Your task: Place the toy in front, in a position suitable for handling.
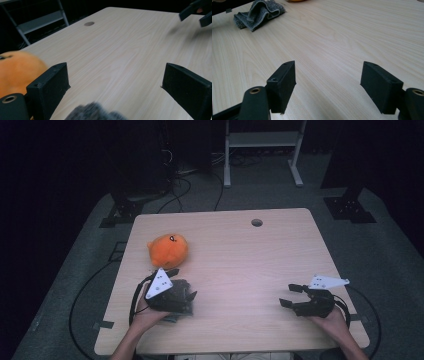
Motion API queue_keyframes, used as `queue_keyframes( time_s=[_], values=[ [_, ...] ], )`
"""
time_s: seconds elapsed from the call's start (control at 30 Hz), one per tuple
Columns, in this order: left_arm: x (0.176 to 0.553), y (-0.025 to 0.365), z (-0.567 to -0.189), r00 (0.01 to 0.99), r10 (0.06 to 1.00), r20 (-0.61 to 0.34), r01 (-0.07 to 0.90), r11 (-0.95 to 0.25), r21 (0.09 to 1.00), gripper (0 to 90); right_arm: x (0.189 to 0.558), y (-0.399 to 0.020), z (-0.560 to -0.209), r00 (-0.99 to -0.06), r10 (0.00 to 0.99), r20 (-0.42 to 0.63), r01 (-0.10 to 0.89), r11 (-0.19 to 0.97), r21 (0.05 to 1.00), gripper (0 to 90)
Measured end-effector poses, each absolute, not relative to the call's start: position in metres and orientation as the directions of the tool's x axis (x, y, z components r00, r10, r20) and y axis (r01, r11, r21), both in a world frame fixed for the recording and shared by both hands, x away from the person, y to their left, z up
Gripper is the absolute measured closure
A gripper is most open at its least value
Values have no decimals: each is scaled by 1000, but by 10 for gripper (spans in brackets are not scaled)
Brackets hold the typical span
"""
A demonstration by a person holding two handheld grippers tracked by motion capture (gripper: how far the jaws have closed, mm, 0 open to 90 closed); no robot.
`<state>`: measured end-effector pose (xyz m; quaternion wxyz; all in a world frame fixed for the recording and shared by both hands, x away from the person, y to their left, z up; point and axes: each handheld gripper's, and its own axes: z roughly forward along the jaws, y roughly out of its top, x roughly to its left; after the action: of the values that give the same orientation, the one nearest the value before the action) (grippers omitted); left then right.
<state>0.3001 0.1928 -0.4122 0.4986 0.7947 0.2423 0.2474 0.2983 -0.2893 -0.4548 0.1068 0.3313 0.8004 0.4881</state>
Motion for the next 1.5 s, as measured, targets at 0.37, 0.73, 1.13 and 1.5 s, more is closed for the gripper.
queue_keyframes(
  time_s=[0.37, 0.73, 1.13, 1.5],
  values=[
    [296, 227, -423, 741, 646, 182, 144, -418, 897, 65, 298, -289, -454, -758, 634, 156, 424, 297, 856, 271],
    [307, 242, -447, 766, 621, 167, 217, -494, 842, 139, 297, -289, -453, -761, 629, 161, 423, 292, 858, 271],
    [319, 239, -465, 785, 608, 115, 307, -544, 781, 233, 297, -290, -453, -764, 625, 162, 420, 290, 860, 272],
    [320, 239, -466, 789, 605, 107, 311, -544, 779, 243, 297, -290, -453, -765, 623, 163, 419, 289, 861, 272]
  ],
)
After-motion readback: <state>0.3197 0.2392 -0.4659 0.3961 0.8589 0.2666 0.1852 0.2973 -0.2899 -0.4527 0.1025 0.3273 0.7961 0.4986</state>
